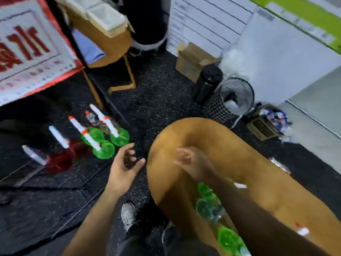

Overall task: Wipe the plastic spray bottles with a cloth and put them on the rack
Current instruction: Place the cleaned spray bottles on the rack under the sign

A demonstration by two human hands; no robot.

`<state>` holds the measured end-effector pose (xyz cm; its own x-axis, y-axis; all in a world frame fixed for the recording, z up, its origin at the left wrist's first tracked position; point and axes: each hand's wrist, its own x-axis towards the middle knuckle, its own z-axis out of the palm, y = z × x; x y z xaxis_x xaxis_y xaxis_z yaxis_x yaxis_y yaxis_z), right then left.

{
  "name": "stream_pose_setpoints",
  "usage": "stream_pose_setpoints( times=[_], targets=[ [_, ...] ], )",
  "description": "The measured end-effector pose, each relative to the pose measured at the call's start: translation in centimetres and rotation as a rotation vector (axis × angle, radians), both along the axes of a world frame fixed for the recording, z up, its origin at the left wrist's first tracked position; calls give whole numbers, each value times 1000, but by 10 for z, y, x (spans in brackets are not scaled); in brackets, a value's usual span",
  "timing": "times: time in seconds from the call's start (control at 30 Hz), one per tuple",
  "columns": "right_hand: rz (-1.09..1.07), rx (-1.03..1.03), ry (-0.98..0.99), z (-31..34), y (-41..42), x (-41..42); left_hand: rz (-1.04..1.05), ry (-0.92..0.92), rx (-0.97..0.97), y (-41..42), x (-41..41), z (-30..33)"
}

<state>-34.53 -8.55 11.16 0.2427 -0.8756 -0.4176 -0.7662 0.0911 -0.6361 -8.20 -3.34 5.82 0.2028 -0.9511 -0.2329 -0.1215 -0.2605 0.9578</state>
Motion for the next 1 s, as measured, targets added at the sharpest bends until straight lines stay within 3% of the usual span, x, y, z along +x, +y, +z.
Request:
stream_pose_setpoints(
  times=[0.33, 0.53, 1.0],
  targets=[
    [-377, 24, 34, -14, 85, -181, -458, -60, 112, 5, -155, 11],
    [-579, 111, -17, -45, 134, -237, -653, -147, 206, 8, -231, 4],
    [-287, -106, 135, -107, 128, -251, -852, -423, 268, 14, -289, -69]
  ],
)
